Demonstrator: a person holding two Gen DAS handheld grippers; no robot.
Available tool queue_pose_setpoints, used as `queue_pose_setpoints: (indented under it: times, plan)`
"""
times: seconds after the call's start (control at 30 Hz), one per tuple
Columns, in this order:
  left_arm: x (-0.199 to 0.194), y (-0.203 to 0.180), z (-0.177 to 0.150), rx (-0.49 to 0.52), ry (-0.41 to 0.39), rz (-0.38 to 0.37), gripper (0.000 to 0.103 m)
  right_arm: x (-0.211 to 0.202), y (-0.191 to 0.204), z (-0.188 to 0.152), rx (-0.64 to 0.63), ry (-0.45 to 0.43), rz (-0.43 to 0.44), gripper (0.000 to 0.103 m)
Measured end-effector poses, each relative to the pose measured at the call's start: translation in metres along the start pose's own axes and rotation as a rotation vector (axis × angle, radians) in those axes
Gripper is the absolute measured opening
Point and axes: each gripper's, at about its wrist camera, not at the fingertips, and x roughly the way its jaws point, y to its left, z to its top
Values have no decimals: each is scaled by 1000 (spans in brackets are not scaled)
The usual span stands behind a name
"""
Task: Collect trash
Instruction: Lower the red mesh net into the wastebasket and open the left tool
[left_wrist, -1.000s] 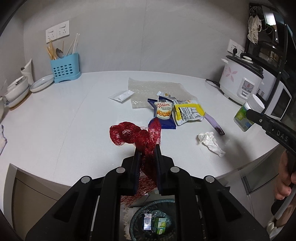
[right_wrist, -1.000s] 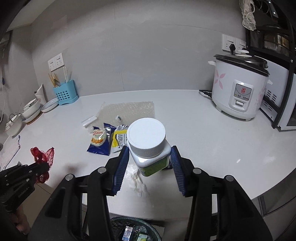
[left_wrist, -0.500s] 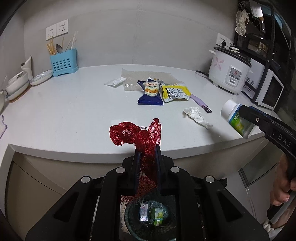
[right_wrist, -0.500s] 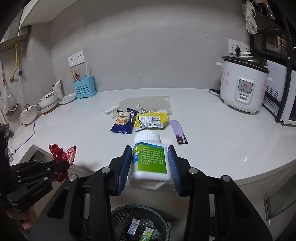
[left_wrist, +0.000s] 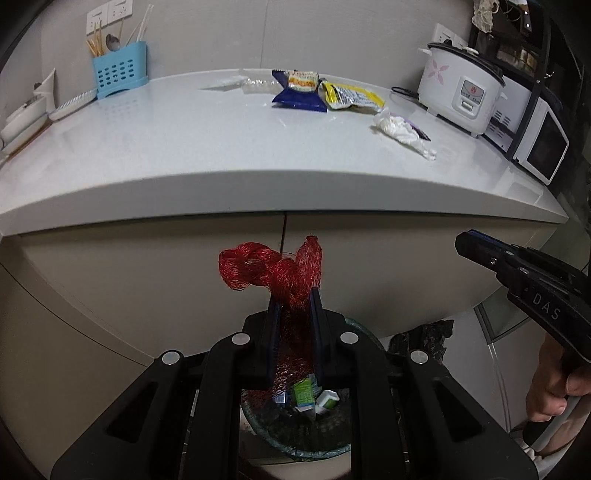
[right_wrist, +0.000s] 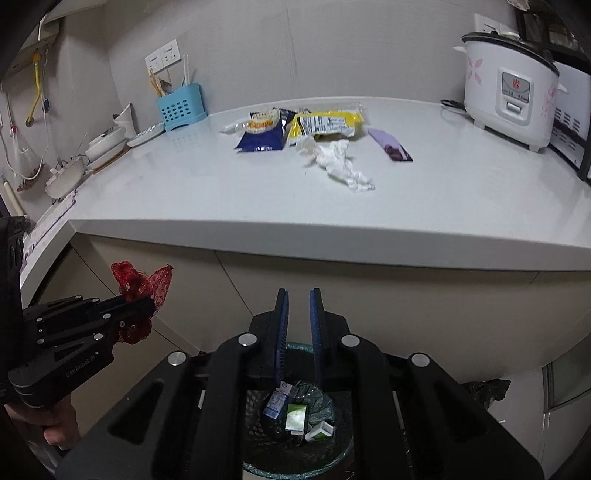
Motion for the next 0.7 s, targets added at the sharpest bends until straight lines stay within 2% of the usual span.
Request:
queue_pose_setpoints:
  times: [0.27,0.33,0.5,0.7]
  plan:
    - [23,4,-44,8,19,-15,14,26,4,-59,-15,50,-36,13]
    - [31,3,-53,10,31,-25,14,35,5,-75,-23,69,-41,22]
    - [55,2,-80,23,69,-33,14,50,3,-104,-11,93,-69,55]
    - [82,3,-104,14,125,-40,14,59,0,-123,-17,86,-119,84]
